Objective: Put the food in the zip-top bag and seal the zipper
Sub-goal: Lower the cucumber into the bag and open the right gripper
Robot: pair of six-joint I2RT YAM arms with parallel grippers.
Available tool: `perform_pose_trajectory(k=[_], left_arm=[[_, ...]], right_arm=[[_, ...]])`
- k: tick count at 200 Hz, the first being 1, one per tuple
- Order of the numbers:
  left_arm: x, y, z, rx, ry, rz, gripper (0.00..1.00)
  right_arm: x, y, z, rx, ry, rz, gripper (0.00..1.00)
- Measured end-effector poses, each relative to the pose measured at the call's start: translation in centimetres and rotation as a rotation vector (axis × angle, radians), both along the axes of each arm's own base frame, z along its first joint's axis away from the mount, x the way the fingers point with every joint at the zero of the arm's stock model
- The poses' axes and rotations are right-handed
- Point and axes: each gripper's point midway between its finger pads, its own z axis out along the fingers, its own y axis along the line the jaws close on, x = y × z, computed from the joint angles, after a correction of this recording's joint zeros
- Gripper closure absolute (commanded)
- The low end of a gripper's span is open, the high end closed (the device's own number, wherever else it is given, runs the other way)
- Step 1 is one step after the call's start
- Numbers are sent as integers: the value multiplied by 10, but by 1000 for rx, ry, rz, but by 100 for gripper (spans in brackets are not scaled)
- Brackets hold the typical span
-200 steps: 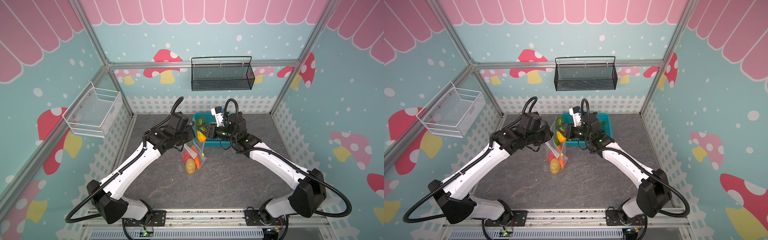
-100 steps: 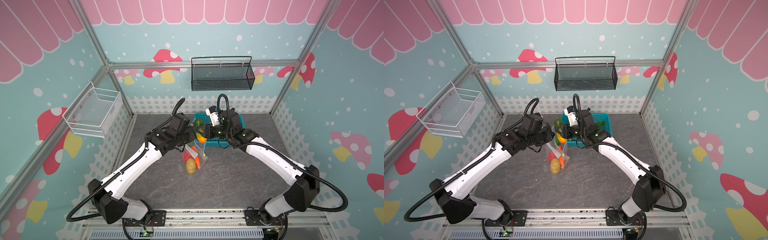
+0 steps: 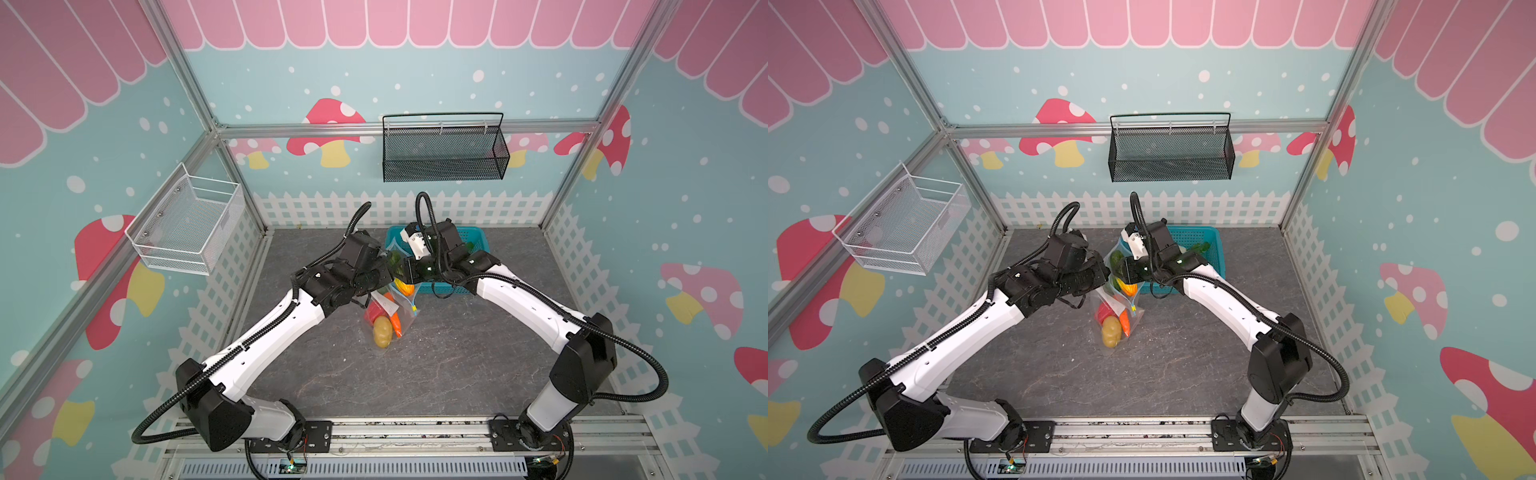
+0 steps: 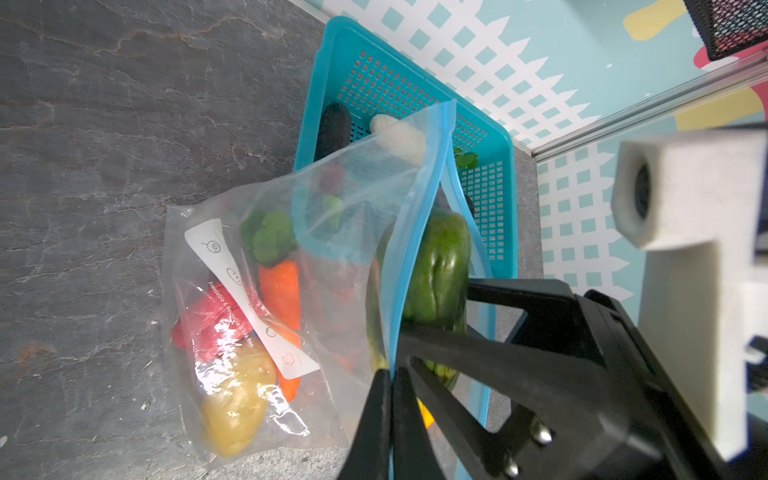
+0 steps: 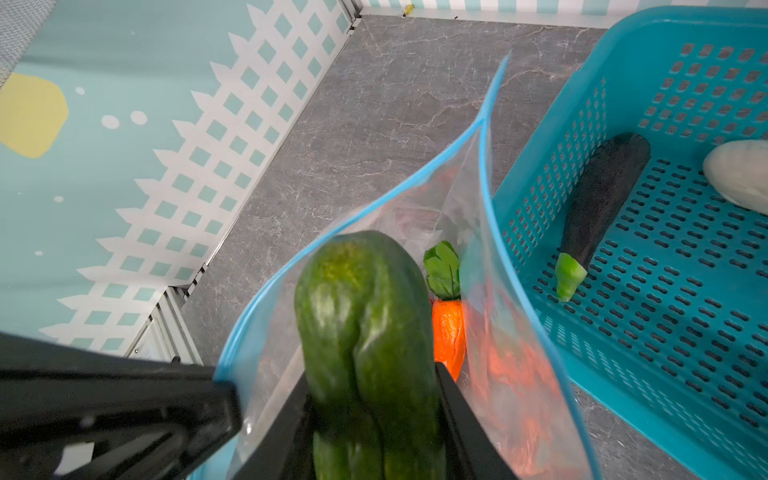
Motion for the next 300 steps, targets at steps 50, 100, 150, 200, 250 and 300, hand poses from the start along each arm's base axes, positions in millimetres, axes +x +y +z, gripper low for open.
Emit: perform_pose_trajectory(k=[50,100,150,200,250,300], left_arm=[[-1,-3,2,-15,-17,-9,100],[-3,-3,-1,-12,-25,-22,100],[-5,-2,-13,1,-11,-25,100],[-4,-2,-15,0,-12,-25,100],[-4,-2,-16,5,-17,-30,100],[-4,-2,-16,9,-21,-34,100]], right_arm=[[6,0,-17,-50,14,2,68],[13,-2,-49,-126,48,-14,65],[22,-9,-56,-180,25,-49,64],[28,-14,-64,-217,16,-74,59],[29,-14,-69,-230,17,-77,51],[30,-15,-71,-238,16,-79,45]])
